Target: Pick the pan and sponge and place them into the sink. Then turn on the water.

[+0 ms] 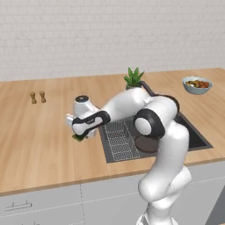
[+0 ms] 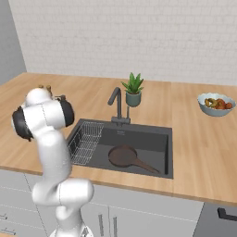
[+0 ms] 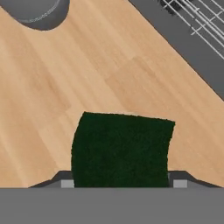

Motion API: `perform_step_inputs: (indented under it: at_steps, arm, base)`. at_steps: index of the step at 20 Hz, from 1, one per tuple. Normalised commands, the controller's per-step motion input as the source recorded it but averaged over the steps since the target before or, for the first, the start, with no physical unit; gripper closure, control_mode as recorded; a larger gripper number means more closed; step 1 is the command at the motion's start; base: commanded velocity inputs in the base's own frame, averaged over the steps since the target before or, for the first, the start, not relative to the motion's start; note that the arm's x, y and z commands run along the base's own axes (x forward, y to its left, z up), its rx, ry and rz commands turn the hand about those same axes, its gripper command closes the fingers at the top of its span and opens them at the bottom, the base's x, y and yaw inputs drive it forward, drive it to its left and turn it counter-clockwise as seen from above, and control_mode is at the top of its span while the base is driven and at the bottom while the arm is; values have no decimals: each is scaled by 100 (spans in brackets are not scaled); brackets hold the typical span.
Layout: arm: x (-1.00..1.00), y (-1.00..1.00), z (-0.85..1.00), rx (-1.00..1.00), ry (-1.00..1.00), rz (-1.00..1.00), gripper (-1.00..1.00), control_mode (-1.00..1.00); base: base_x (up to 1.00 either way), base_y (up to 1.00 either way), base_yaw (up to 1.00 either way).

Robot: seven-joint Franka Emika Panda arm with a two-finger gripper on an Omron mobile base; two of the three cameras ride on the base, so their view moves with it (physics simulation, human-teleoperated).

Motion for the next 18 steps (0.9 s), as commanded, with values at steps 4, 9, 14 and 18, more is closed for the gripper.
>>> perform_step_inputs:
  at_steps: [4,9,14,18]
  arm:
    - [-51,-75,100,26,0,-34,100,-100]
    - [-70,-85,98,30,0,-30,100,-100]
    - [-98,-75,40,4,0,-38,100,-100]
    - [-89,-87,40,1,4,-42,100,-100]
  base:
    - [0,0,0]
    - [0,0,0]
    - [0,0,0]
    - [0,0,0]
